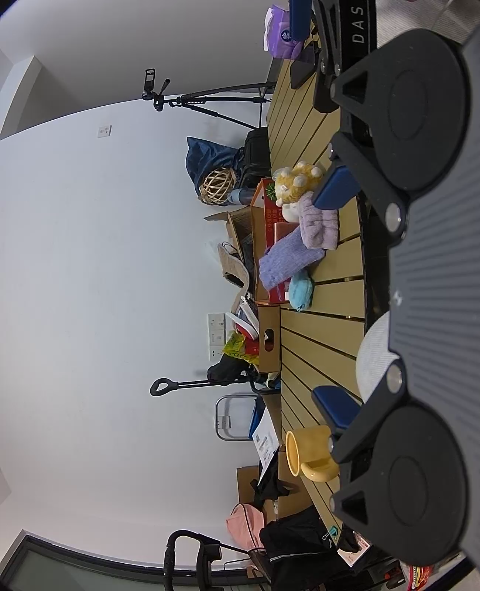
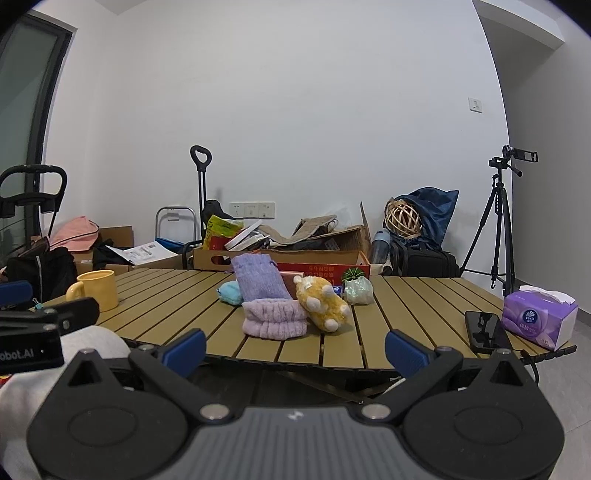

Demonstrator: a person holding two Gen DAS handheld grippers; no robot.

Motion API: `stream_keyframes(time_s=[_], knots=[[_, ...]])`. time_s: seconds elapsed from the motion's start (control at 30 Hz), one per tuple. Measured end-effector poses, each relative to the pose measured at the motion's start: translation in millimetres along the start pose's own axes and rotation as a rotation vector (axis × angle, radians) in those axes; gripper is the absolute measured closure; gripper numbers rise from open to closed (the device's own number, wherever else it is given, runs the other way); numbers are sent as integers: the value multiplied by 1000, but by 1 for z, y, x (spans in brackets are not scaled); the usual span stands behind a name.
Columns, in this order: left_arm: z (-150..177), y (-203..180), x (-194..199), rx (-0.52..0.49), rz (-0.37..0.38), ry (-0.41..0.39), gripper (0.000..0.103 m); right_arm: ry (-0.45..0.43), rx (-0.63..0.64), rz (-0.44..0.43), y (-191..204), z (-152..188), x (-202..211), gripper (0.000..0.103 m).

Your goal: Organize soft objects

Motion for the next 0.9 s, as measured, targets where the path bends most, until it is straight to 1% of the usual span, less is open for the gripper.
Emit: stream_keyframes(time_s=[0.9], knots=[[2,0,0,3,0,0,0,0,-5,2,-2,0,0,0]])
Point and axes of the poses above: each gripper's, at about its wrist camera, not at the fingertips, and x roughly against the way its jaws point, y to its left, z to its underside, the point moved 3 cm from there along -x, roughly the way its jaws point, and after that the axes turned 9 degrees about y, right-handed, at the moved point
